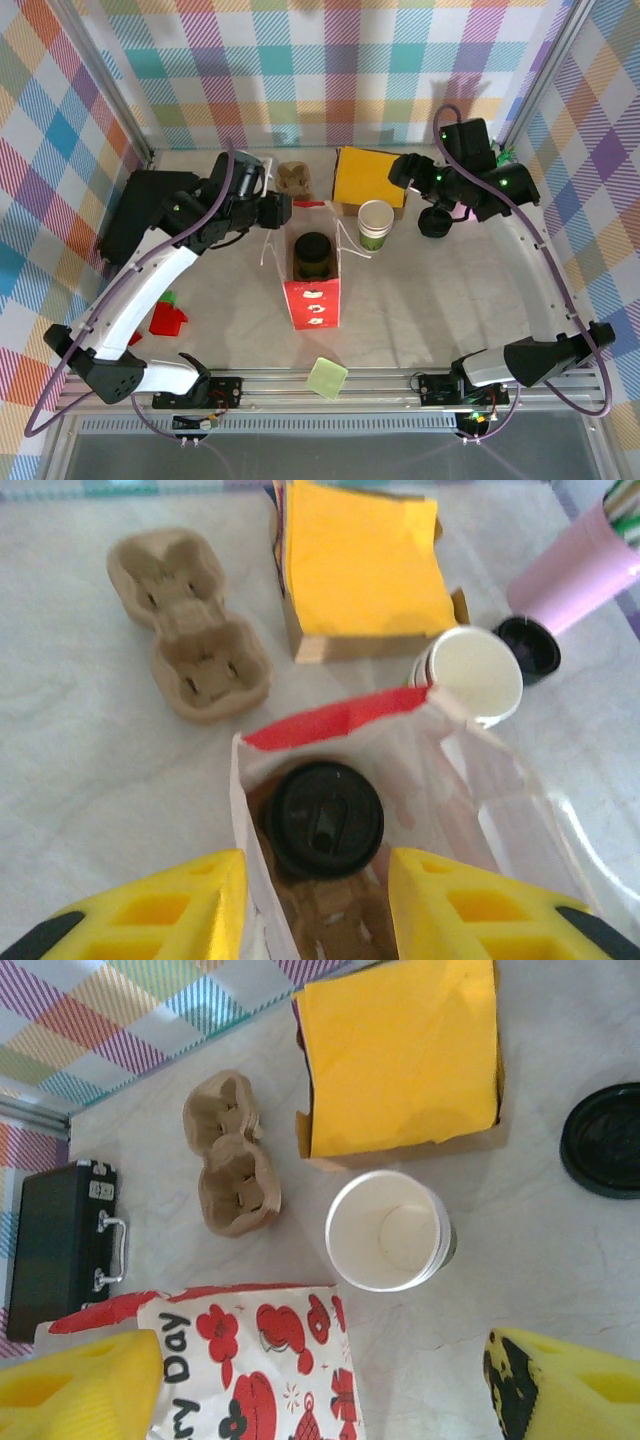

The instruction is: Pack the takeout coffee

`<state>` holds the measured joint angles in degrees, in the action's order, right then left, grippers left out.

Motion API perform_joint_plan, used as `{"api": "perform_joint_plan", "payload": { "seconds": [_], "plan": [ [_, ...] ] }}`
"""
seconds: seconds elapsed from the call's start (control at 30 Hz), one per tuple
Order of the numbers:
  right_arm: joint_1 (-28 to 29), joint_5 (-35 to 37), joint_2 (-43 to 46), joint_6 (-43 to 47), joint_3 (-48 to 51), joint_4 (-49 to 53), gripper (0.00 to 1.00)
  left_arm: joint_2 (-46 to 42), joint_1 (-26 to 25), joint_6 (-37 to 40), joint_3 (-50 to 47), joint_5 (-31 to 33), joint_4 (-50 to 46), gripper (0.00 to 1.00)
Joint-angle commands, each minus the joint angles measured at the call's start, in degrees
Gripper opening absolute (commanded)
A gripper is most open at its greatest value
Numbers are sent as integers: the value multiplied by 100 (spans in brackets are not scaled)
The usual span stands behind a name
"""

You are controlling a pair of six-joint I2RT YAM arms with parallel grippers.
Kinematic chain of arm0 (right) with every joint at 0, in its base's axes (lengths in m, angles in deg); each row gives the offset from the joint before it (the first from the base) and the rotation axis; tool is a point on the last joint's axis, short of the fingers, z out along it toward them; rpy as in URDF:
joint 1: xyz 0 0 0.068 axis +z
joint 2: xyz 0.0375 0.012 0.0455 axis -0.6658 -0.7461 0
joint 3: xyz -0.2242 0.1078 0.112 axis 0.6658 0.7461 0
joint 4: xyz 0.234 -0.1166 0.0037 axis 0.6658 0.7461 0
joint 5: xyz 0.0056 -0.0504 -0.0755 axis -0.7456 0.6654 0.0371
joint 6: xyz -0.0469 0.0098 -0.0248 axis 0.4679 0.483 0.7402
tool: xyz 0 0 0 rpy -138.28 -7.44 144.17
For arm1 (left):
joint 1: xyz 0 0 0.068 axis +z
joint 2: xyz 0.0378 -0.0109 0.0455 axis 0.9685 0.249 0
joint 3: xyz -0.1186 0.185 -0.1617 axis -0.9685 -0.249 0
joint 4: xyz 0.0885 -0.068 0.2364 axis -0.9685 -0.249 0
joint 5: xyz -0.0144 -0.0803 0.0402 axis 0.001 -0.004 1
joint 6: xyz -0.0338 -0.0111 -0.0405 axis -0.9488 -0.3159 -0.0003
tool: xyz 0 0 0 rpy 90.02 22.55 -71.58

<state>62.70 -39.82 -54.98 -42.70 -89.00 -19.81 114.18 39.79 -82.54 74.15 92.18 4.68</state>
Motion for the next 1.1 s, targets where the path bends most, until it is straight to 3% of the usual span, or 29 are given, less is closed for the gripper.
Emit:
{"api": "perform_joint_plan", "payload": {
  "seconds": [0.0, 0.2, 0.53, 1.07],
  "plan": [
    [-26, 176, 21, 578, -209, 83, 85, -148, 46, 114, -35, 544, 443, 43],
    [-21, 630, 328, 725, 212, -212, 87, -649, 54, -1, -736, 1129, 1283, 45],
    [-226, 1510, 923, 1114, 240, 268, 83, -1455, 116, -135, -874, 1184, 699, 52],
    [-1856, 1033, 295, 1793, 244, -664, 77, -2291, 117, 102, -2086, 1605, 824, 61]
  ]
}}
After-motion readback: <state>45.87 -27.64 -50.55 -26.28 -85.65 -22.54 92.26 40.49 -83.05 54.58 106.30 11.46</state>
